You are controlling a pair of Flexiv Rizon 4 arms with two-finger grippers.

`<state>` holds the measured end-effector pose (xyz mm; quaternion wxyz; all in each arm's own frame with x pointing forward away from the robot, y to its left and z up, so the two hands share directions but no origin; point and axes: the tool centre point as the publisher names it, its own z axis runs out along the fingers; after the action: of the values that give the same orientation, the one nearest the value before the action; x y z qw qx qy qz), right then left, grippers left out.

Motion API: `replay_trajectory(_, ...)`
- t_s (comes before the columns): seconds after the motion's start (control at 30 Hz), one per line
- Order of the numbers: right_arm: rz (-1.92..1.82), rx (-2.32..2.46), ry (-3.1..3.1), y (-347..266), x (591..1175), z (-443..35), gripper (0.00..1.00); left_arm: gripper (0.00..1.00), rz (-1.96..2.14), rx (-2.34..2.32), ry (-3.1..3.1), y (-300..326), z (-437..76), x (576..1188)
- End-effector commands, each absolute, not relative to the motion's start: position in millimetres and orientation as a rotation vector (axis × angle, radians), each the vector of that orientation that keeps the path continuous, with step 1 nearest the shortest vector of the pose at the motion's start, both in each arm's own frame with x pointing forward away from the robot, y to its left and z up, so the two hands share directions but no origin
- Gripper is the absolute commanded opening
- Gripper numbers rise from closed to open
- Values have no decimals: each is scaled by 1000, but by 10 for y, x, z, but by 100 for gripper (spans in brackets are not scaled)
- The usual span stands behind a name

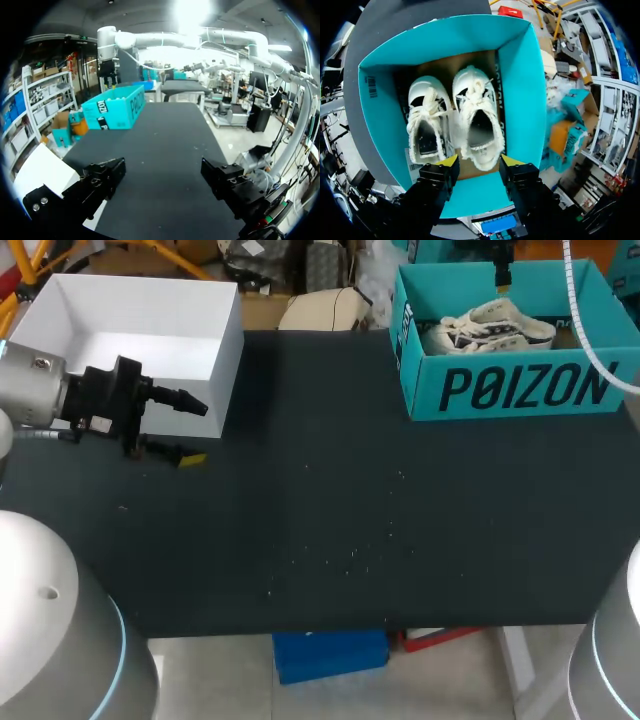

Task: Take the shoe out of the shoebox, open the shoe tongue, remove and reinsert the insole, then place the shoe into the shoebox

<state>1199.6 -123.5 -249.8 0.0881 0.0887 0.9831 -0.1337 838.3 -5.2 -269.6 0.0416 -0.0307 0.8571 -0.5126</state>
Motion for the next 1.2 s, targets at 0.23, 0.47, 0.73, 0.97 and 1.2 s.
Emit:
replay_trajectory(0.23,-393,318,2836,-587,10724,-1847,54,100,-1565,-95,2622,-61,-2709,8381)
replay_trajectory(0.47,-346,372,2885,-346,10282,-1885,75,100,-1565,-95,2622,-61,-2709,8381)
replay_trajectory(0.73,-294,398,2911,-286,9981,-1995,70,100,-1565,-95,2622,-61,-2709,8381)
replay_trajectory(0.97,-247,262,2940,-376,9787,-2098,100,100,-1565,-95,2622,-61,-2709,8381)
replay_trajectory(1.2,-247,262,2940,-376,9787,-2098,100,100,-1565,-95,2622,-61,-2709,8381)
